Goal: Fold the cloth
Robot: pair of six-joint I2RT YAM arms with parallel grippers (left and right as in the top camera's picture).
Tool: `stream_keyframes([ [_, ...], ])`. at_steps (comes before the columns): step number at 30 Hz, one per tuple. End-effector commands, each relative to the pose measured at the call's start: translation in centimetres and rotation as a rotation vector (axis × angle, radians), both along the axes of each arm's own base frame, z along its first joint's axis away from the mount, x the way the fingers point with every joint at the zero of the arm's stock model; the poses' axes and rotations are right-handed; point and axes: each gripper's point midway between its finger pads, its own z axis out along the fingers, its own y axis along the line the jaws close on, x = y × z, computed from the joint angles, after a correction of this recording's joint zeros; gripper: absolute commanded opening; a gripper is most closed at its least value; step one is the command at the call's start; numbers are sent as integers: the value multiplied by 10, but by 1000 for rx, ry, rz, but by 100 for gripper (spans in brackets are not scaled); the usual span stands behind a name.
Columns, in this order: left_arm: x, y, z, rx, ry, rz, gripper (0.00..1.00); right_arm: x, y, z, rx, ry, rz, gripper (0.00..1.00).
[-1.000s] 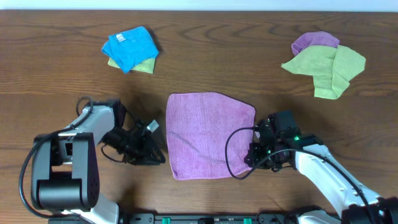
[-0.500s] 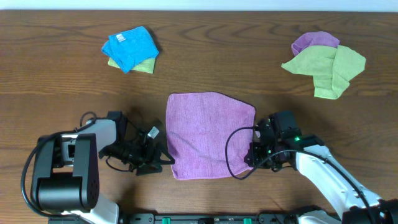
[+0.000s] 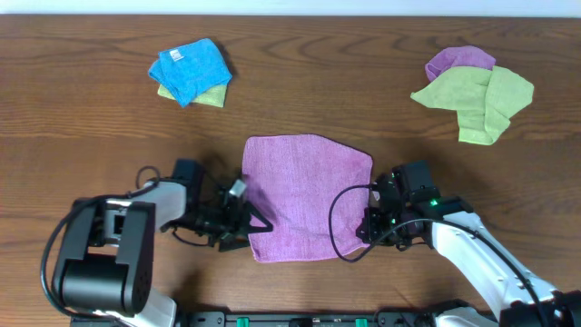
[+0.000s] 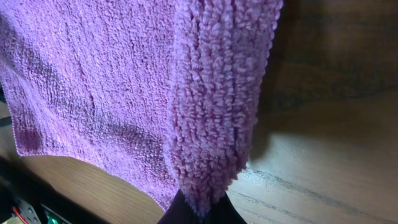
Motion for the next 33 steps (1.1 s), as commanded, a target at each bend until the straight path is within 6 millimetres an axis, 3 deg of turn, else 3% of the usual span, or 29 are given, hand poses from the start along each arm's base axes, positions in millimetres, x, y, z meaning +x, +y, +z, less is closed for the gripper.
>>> stream_keyframes([
  [1, -11, -1, -26, 158, 37, -34, 79, 1, 1, 3, 13, -5, -15, 1],
  [4, -15, -8, -30, 189, 32, -62, 75, 1, 1, 3, 13, -5, -15, 1],
  [6, -17, -13, -30, 186, 17, -83, 62, 1, 1, 3, 13, -5, -15, 1],
  [9, -19, -15, -30, 184, 11, -97, 24, 1, 1, 3, 13, -5, -15, 1],
  [10, -19, -15, -30, 184, 10, -96, 7, 1, 1, 3, 13, -5, -15, 1],
  [15, -17, -17, -26, 159, 12, -90, 6, 1, 1, 3, 12, -6, -15, 1],
  [21, -3, -24, -2, 72, -31, -64, 6, 5, 2, 7, 19, -34, -15, 1],
  [26, 28, -20, 35, 42, -143, 21, 6, 18, 3, 26, 35, -139, -30, 2],
  [33, 77, 10, 79, 111, -304, 220, 6, 38, -2, 42, 16, -262, -67, 1],
])
